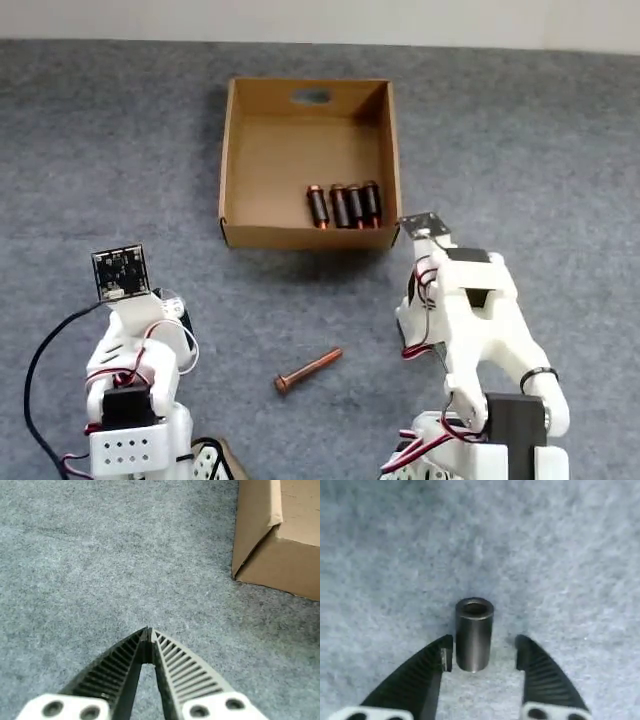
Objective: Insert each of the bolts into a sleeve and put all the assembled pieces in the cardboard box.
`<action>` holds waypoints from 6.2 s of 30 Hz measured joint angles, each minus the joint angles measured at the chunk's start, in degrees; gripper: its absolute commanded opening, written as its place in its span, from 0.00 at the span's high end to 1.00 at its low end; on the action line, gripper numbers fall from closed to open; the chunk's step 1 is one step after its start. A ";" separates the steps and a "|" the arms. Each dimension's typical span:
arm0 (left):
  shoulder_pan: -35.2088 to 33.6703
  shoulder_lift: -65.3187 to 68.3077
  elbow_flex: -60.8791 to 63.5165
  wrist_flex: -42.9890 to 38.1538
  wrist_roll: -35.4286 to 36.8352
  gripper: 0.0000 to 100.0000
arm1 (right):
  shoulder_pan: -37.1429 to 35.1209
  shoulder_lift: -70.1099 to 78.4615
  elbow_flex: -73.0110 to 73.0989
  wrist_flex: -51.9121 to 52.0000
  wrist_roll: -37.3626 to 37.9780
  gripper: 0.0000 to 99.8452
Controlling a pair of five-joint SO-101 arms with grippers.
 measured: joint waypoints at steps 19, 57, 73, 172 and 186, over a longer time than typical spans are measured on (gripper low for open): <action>-0.09 0.00 0.00 0.00 0.00 0.99 | 0.70 -1.76 4.66 -8.79 8.18 0.99; 13.63 23.47 -34.55 16.44 -24.00 0.87 | 0.18 -74.11 37.80 -12.75 -14.07 0.99; 41.41 63.82 -48.35 22.24 -24.26 0.85 | 0.09 -80.26 37.80 -7.82 -17.05 0.99; 31.47 68.57 -40.62 1.14 9.76 0.85 | 0.09 -80.26 37.80 -7.82 -17.05 0.99; 36.31 68.84 -33.49 -11.08 44.22 0.85 | 0.09 -80.26 37.80 -7.82 -17.05 0.99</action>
